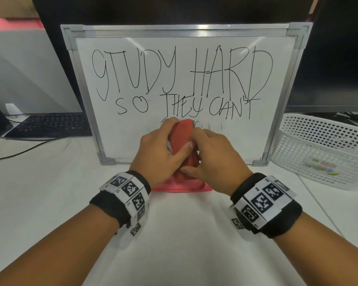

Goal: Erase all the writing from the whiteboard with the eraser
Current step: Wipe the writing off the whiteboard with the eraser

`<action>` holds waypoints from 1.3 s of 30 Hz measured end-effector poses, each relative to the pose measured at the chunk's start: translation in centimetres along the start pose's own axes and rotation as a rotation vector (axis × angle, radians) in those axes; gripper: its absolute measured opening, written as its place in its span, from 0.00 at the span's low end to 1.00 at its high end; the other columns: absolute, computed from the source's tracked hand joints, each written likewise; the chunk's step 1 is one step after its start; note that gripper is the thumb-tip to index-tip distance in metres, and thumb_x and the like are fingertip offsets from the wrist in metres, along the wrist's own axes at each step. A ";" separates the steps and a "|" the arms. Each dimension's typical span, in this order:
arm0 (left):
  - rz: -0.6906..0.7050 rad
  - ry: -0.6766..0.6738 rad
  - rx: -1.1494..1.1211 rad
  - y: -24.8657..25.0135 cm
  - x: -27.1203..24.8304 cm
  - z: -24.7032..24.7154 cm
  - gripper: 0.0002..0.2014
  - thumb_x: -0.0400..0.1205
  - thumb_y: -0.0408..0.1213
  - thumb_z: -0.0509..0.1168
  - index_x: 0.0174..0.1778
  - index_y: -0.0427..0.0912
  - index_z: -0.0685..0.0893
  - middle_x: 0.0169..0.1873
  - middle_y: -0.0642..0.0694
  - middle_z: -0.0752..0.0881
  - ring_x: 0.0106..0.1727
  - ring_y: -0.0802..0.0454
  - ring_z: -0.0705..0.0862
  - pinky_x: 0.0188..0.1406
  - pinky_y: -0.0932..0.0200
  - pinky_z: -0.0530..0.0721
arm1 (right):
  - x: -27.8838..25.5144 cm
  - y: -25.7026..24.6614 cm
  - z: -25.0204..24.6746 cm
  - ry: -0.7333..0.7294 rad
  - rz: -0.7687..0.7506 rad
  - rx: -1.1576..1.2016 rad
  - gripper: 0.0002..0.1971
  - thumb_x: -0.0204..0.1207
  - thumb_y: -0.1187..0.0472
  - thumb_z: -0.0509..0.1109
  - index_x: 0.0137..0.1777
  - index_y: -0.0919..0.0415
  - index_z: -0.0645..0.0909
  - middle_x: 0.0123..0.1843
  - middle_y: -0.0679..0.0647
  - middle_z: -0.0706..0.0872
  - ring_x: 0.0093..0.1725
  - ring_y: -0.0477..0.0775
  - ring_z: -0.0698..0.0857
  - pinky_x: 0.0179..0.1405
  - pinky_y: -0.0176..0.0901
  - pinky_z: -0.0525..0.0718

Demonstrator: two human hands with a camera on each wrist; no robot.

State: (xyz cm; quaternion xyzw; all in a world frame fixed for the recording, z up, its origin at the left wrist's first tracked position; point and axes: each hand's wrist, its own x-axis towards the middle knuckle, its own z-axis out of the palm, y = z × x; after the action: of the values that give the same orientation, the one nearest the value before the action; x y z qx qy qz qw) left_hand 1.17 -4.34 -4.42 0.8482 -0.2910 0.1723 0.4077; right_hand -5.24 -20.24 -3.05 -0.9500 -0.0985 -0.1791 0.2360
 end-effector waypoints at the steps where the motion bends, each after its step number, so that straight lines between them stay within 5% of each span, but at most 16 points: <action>1: -0.003 -0.004 0.002 0.1 0.0 0.0 0.30 0.75 0.58 0.74 0.71 0.58 0.73 0.45 0.55 0.85 0.36 0.61 0.83 0.45 0.60 0.84 | -0.1 0.2 -0.1 0.015 -0.015 0.039 0.24 0.63 0.55 0.83 0.50 0.56 0.71 0.43 0.52 0.81 0.40 0.57 0.81 0.40 0.59 0.84; 9: -0.017 -0.112 0.158 0.3 -0.5 0.5 0.41 0.69 0.56 0.76 0.78 0.65 0.65 0.54 0.50 0.80 0.52 0.46 0.81 0.56 0.46 0.85 | -1.6 2.3 -1.0 -0.017 0.103 0.401 0.20 0.68 0.69 0.78 0.52 0.51 0.74 0.49 0.48 0.90 0.47 0.44 0.90 0.44 0.45 0.91; 14: 0.088 -0.088 0.374 -0.2 -0.8 0.9 0.39 0.66 0.49 0.69 0.78 0.64 0.72 0.63 0.48 0.76 0.56 0.42 0.76 0.54 0.41 0.84 | -2.2 4.9 -2.3 0.112 0.150 0.085 0.11 0.73 0.57 0.77 0.46 0.53 0.76 0.38 0.45 0.88 0.36 0.47 0.87 0.38 0.50 0.87; 19: 0.202 -0.001 0.519 -1.7 -0.6 0.3 0.35 0.65 0.41 0.72 0.72 0.58 0.81 0.63 0.46 0.79 0.55 0.39 0.75 0.50 0.41 0.77 | -1.9 6.8 -4.6 -0.052 0.110 -0.445 0.13 0.79 0.45 0.66 0.49 0.55 0.76 0.41 0.50 0.84 0.41 0.58 0.84 0.38 0.52 0.87; 28: 0.255 -0.019 0.518 -2.0 -0.2 0.3 0.34 0.67 0.37 0.74 0.72 0.58 0.82 0.64 0.45 0.78 0.57 0.40 0.75 0.53 0.42 0.76 | -1.8 6.5 -4.2 -0.298 0.069 -0.449 0.13 0.81 0.48 0.65 0.41 0.56 0.78 0.37 0.53 0.78 0.39 0.59 0.83 0.36 0.50 0.85; 39: 0.302 -0.028 0.550 -1.9 0.4 1.1 0.34 0.66 0.33 0.74 0.70 0.58 0.85 0.63 0.44 0.80 0.61 0.37 0.76 0.56 0.41 0.74 | -2.0 6.7 -4.0 -0.329 0.103 -0.428 0.19 0.81 0.47 0.66 0.31 0.52 0.67 0.35 0.51 0.73 0.35 0.57 0.80 0.32 0.44 0.75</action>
State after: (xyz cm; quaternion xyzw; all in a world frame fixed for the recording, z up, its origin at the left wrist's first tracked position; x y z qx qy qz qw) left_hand 2.74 -4.36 -6.00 0.8761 -0.3617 0.2915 0.1288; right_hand -6.46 -28.16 -3.34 -0.9984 -0.0468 -0.0269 0.0193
